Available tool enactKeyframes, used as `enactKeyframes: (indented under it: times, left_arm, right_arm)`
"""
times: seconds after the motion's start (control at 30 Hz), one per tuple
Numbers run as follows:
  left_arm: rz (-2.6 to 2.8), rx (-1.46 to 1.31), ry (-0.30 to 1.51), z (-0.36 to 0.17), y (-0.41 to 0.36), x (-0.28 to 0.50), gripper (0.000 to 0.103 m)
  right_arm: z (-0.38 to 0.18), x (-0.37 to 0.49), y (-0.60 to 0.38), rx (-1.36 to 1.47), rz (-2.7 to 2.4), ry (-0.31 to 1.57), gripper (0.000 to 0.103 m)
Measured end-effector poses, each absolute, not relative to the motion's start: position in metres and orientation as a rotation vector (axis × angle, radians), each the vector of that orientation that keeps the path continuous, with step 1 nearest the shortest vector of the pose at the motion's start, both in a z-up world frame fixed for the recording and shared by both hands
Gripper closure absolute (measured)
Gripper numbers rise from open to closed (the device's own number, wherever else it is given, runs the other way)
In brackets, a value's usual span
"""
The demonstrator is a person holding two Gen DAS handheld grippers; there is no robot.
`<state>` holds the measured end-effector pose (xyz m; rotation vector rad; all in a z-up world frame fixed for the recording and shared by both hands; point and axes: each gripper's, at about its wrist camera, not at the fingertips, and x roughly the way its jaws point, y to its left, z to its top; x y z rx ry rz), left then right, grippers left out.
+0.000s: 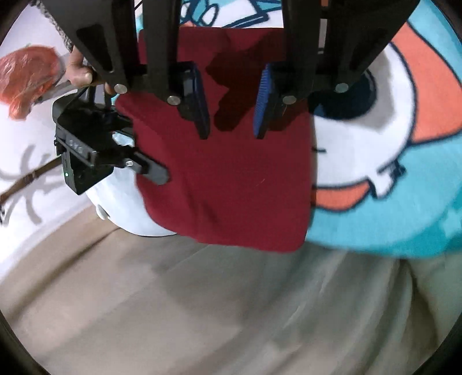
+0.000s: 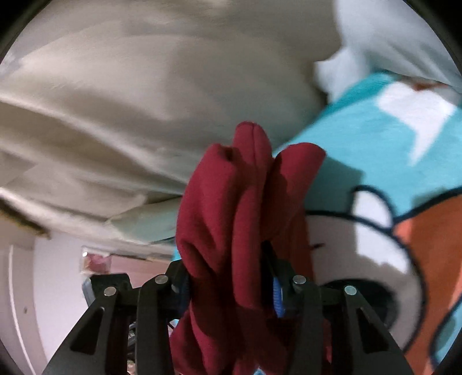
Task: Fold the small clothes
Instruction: 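Lower the folded sweater onto the blanket and open the right gripper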
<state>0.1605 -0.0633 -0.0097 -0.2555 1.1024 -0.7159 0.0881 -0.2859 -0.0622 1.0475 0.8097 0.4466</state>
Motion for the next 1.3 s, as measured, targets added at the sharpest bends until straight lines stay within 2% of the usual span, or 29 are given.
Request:
enactKeyframes:
  times: [0.1, 0.2, 0.27, 0.43, 0.53, 0.7, 0.93, 1.03, 1.23, 1.3]
  left_arm:
    - [-0.639, -0.177, 1.069, -0.006, -0.063, 0.149, 0.073]
    - [-0.559, -0.134, 1.066, -0.013, -0.042, 0.136, 0.069]
    - [-0.489, -0.115, 1.056, -0.019, -0.020, 0.131, 0.066]
    - [-0.336, -0.088, 1.020, -0.035, 0.025, 0.094, 0.064]
    - [-0.295, -0.053, 0.991, -0.038, 0.034, 0.082, 0.055]
    - [-0.273, -0.036, 0.919, -0.035, 0.045, 0.068, 0.048]
    - [-0.169, 0.005, 0.816, -0.017, 0.054, 0.050, 0.046]
    - [-0.063, -0.004, 0.739, 0.002, 0.064, 0.031, 0.037]
    - [0.148, 0.014, 0.562, 0.041, 0.072, -0.027, 0.019]
    - [0.220, 0.032, 0.485, 0.056, 0.072, -0.052, 0.009]
  right_arm:
    - [-0.068, 0.085, -0.286, 1.011, 0.383, 0.806, 0.055]
    - [-0.085, 0.087, -0.302, 0.823, 0.100, 0.918, 0.045]
    - [-0.088, 0.080, -0.314, 0.770, -0.014, 0.957, 0.045]
    - [-0.024, 0.040, -0.296, 0.699, 0.035, 0.797, 0.045]
    - [-0.008, 0.038, -0.255, 0.685, 0.160, 0.786, 0.045]
    - [-0.068, 0.058, -0.233, 0.730, 0.089, 0.969, 0.045]
    - [-0.076, 0.061, -0.228, 0.685, 0.063, 0.931, 0.045]
    - [-0.077, 0.061, -0.229, 0.691, 0.074, 0.935, 0.040]
    - [-0.065, 0.053, -0.226, 0.661, 0.109, 0.941, 0.039]
    - [-0.053, 0.041, -0.224, 0.652, 0.126, 0.910, 0.039]
